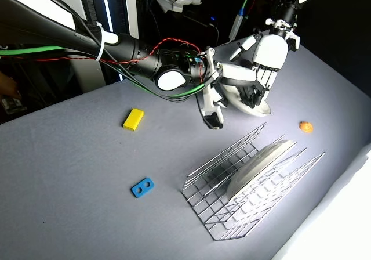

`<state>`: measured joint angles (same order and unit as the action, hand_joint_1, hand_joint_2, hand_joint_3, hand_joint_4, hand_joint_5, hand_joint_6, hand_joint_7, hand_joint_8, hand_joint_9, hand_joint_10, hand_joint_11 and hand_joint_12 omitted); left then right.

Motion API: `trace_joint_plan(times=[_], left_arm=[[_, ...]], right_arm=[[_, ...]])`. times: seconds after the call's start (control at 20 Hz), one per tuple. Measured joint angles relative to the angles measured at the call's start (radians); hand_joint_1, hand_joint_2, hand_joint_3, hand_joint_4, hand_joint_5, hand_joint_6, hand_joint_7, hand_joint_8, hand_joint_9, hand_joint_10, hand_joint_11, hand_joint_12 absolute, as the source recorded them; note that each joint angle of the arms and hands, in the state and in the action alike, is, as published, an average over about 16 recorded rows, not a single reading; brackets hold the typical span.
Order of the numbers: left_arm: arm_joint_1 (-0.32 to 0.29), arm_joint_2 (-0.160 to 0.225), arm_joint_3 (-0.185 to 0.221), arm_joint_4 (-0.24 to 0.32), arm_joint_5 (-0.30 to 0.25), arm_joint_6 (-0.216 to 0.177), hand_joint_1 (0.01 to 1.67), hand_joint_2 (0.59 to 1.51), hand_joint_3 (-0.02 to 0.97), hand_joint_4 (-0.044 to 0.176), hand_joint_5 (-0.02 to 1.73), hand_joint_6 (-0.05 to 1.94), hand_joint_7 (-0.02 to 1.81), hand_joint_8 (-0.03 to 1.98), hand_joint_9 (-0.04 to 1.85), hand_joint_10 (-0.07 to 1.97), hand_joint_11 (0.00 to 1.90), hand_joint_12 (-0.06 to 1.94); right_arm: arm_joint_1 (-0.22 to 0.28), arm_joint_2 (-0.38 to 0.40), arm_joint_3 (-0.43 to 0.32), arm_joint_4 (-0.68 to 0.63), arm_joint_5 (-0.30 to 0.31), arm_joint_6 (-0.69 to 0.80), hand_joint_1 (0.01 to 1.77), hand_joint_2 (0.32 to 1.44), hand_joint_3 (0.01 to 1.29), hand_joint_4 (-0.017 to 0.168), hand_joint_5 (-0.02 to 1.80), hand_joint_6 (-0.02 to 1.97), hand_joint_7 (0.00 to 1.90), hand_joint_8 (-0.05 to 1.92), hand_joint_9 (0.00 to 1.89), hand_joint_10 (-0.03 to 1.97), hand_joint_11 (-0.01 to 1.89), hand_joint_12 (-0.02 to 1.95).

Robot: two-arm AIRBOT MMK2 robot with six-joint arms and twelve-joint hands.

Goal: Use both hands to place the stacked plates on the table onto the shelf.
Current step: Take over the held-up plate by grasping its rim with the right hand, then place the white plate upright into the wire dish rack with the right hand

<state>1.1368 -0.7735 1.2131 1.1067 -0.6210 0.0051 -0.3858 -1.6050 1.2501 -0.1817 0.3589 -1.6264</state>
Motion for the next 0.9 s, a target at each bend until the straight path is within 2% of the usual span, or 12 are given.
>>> trace_joint_plan(times=[0.2, 0.55, 0.9], left_arm=[[-0.014, 0.004, 0.005, -0.015, 0.004, 0.000, 0.02, 1.107, 0.016, -0.002, 0.01, -0.03, 0.02, -0.01, -0.01, -0.03, 0.03, 0.04], [-0.072, 0.027, 0.022, -0.064, 0.025, 0.007, 0.02, 1.109, 0.017, 0.000, 0.03, -0.01, 0.03, 0.00, 0.01, -0.01, 0.03, 0.02], [-0.179, 0.059, 0.055, -0.109, 0.046, 0.024, 0.02, 1.102, 0.017, 0.002, 0.06, 0.02, 0.05, 0.01, 0.03, 0.01, 0.03, 0.02]], right_arm=[[0.003, -0.003, 0.005, 0.000, 0.011, -0.003, 1.03, 1.04, 0.01, -0.010, 0.77, 0.39, 0.93, 0.61, 1.01, 0.33, 0.62, 1.18], [-0.001, 0.008, -0.005, 0.002, 0.025, -0.004, 1.06, 1.03, 0.01, -0.011, 0.78, 0.59, 0.97, 0.99, 1.07, 0.50, 0.74, 1.20], [-0.008, 0.055, -0.051, 0.008, 0.037, -0.004, 1.08, 1.03, 0.01, -0.007, 0.78, 0.64, 1.00, 0.98, 1.05, 0.55, 0.74, 1.19]])
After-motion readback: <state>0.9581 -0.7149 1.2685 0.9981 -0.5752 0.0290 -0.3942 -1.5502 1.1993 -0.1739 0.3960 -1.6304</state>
